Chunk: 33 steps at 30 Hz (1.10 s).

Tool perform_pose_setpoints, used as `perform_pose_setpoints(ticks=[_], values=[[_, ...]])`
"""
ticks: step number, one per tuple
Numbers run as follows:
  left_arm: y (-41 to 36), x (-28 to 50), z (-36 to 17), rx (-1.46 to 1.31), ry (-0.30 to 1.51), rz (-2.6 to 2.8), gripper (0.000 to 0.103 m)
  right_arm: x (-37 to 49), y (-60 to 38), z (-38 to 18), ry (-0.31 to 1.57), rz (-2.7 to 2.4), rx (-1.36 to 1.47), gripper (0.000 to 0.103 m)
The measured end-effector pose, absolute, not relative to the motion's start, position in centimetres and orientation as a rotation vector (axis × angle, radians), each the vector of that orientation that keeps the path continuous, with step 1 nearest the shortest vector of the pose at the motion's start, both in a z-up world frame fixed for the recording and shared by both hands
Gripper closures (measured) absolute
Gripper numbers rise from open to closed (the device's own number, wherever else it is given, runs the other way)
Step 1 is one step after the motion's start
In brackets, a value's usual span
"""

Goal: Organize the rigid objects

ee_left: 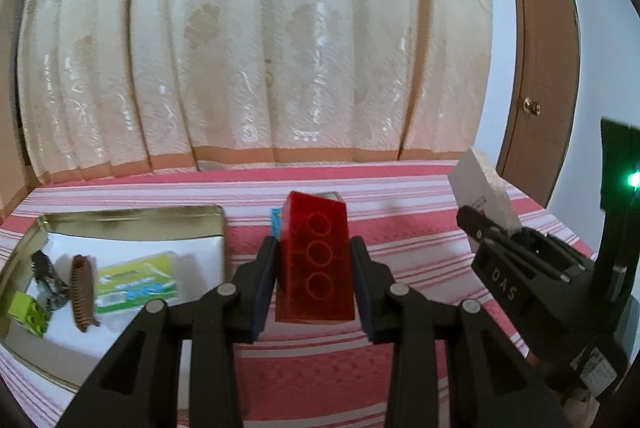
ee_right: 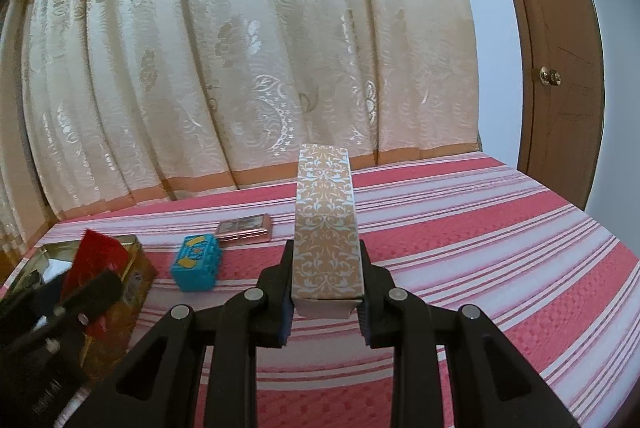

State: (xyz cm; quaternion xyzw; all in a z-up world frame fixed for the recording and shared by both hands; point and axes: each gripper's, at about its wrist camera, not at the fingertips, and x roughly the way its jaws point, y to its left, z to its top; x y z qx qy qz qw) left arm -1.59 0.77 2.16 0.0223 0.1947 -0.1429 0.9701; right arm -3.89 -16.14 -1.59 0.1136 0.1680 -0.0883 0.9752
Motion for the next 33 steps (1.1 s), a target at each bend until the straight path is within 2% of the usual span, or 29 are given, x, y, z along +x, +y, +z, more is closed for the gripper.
perform_pose_setpoints(ticks=[18, 33], values=[[10.7, -2.1, 3.7, -0.002, 0.33, -0.113, 0.068, -3.8, -7.2, -0.4, 0.291, -0.014, 0.202, 0.075], [17.7, -0.8, 2.9, 0.013, 0.323, 0.084, 0.068, -2.8, 2.1, 0.3, 0.289, 0.136, 0.116, 0.075]])
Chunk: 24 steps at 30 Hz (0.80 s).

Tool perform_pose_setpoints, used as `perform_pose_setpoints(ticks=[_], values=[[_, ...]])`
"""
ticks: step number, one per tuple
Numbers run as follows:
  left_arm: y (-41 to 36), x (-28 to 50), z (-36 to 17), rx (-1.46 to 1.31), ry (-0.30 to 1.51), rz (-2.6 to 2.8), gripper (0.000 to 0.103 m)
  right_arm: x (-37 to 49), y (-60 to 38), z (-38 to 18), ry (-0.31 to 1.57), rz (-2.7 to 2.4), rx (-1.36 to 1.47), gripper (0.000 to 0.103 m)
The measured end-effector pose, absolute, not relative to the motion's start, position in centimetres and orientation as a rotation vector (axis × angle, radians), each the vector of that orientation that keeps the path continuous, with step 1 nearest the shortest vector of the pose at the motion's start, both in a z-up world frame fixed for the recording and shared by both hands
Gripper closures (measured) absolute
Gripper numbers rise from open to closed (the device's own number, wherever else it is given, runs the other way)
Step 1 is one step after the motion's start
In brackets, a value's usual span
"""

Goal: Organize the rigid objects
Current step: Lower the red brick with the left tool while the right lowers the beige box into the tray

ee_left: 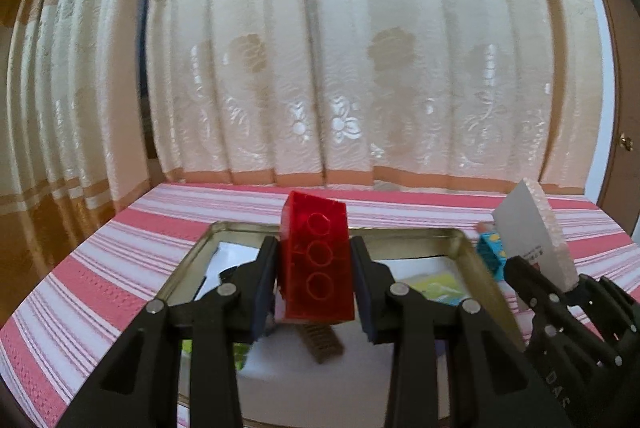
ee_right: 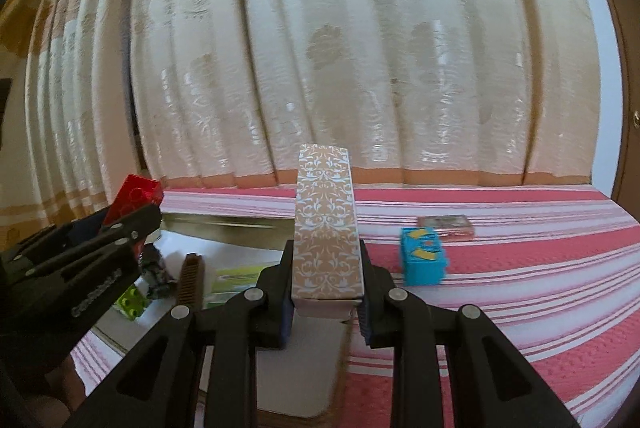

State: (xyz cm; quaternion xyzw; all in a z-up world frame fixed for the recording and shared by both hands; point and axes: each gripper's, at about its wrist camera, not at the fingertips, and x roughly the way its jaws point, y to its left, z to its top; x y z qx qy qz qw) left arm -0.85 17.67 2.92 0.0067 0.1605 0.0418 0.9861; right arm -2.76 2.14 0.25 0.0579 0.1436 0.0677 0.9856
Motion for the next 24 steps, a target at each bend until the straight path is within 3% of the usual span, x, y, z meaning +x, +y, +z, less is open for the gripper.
perform_pose_setpoints(ticks=[24], values=[[20.7, 2.0, 0.8, 0.025, 0.419, 0.238, 0.068, 0.7, 7.4, -0.4, 0.417, 0.203, 0.055, 0.075]])
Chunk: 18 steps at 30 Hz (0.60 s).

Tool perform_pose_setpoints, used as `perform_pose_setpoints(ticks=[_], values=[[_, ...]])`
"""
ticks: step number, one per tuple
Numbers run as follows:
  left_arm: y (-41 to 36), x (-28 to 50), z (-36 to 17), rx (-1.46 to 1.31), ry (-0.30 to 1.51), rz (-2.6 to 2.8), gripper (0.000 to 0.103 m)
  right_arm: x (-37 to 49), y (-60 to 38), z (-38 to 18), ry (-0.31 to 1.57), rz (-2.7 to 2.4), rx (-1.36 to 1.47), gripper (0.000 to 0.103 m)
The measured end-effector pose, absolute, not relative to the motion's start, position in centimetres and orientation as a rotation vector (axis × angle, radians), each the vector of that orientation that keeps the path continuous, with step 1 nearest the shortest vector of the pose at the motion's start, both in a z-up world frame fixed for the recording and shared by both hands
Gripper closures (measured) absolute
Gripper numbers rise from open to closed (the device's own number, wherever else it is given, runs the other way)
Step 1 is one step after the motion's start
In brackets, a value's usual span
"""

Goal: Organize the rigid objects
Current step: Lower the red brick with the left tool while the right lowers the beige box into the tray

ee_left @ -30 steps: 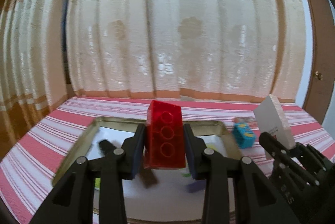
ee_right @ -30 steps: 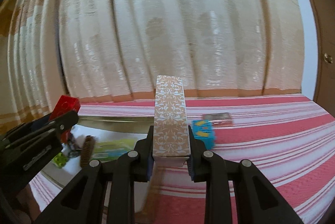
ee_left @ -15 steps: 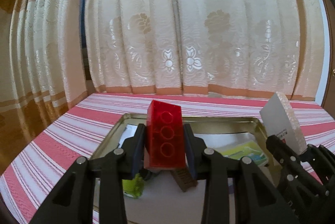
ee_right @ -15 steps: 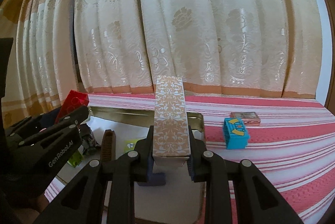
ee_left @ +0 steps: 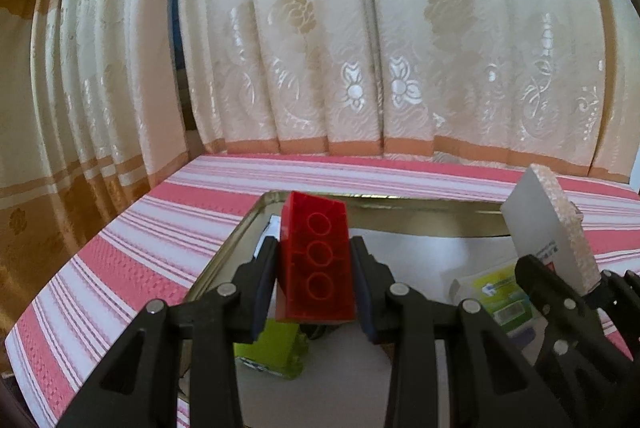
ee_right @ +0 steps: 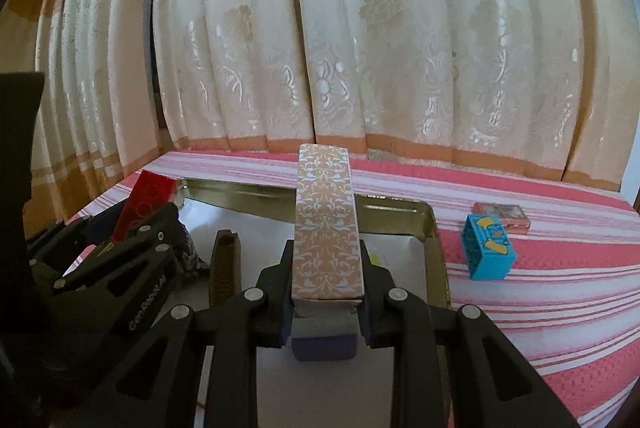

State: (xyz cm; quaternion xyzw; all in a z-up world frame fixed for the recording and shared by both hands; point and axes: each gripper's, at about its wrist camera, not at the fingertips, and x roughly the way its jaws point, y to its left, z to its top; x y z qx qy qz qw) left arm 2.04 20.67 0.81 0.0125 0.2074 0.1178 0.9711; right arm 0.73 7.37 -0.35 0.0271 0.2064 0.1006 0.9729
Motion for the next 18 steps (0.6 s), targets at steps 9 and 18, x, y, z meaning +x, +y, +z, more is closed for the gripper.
perform_pose_setpoints(ticks=[9, 18], values=[[21.3, 2.5, 0.4, 0.001, 0.453, 0.256, 0.068, 1.4, 8.8, -0.7, 0.467, 0.221, -0.004, 0.075], [21.7, 2.8, 0.2, -0.016, 0.471, 0.262, 0.068, 1.9, 9.5, -0.8, 0.487, 0.249, -0.028, 0.074]])
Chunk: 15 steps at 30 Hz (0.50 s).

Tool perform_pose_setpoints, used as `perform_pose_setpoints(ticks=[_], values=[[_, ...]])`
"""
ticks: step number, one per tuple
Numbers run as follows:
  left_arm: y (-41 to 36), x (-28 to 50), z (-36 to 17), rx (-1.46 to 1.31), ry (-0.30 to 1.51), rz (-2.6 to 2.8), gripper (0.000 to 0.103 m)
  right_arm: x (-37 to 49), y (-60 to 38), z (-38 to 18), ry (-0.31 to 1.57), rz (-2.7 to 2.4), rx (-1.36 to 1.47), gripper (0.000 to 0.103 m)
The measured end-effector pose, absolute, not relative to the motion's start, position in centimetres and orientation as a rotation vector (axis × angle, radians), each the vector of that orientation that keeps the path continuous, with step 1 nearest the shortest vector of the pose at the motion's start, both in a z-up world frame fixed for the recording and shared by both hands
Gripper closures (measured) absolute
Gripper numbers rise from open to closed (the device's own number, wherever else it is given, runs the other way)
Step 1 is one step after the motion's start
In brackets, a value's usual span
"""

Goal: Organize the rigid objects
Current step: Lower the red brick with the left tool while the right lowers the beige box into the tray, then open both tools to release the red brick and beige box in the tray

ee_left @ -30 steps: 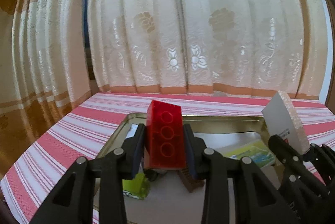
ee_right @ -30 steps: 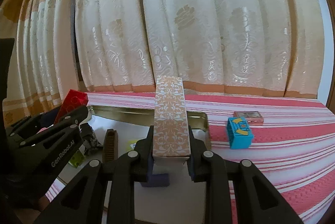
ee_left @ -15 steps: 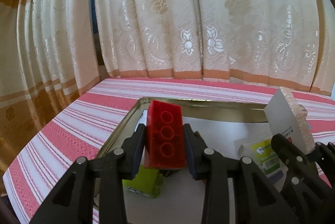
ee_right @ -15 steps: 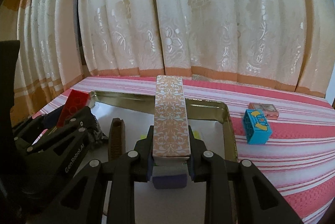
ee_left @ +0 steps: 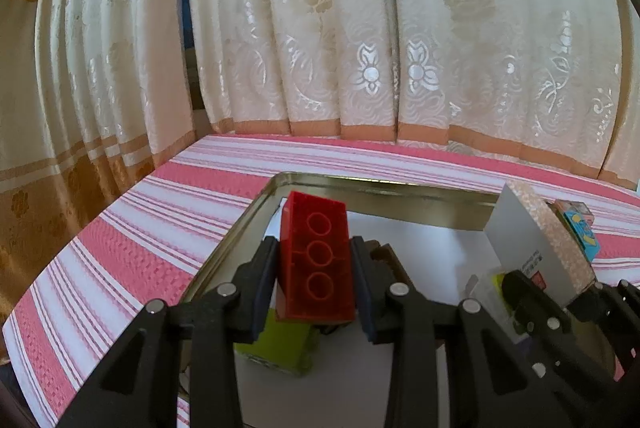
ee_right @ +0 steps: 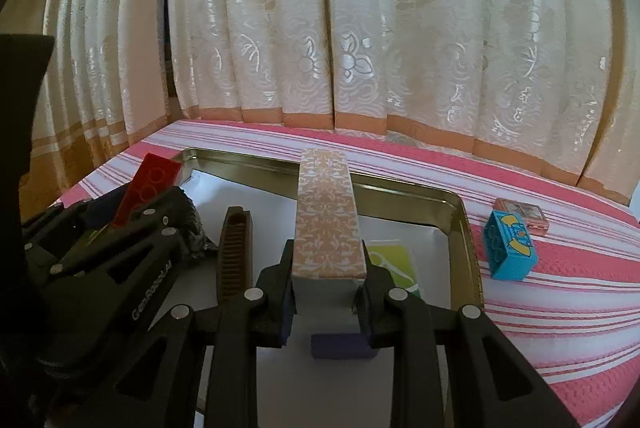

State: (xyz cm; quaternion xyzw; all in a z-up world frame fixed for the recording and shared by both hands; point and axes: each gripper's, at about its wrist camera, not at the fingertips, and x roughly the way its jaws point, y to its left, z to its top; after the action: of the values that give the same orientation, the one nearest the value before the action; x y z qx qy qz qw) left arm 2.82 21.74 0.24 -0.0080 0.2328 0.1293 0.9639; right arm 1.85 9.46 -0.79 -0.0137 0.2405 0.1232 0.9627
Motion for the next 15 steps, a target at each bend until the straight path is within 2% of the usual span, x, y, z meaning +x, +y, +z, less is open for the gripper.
perform_pose_setpoints(ticks=[5, 7, 8, 10, 13, 15], values=[[22.2, 3.0, 0.1, -0.036, 0.484, 0.262, 0.068, 1.7, 9.5, -0.7, 0.484, 0.29, -0.022, 0.071], [22.4, 2.9, 0.1, -0.044, 0.483, 0.266, 0.064, 1.6, 9.3, -0.7, 0.477, 0.302, -0.007, 0.058], [22.4, 2.8, 0.1, -0.049, 0.478, 0.271, 0.058, 1.5, 9.0, -0.7, 0.467, 0.301, 0.007, 0.053], [22.6, 2.6, 0.2, -0.057, 0.467, 0.286, 0.03, 1.1, 8.2, -0.5, 0.439, 0.277, 0.048, 0.037], [22.6, 2.1, 0.4, -0.06, 0.438, 0.294, 0.008, 0.5, 6.4, -0.3, 0.391, 0.251, 0.132, 0.021], [22.2, 1.8, 0.6, -0.04, 0.42, 0.298, 0.002, 0.1, 5.8, -0.1, 0.367, 0.239, 0.158, 0.021]])
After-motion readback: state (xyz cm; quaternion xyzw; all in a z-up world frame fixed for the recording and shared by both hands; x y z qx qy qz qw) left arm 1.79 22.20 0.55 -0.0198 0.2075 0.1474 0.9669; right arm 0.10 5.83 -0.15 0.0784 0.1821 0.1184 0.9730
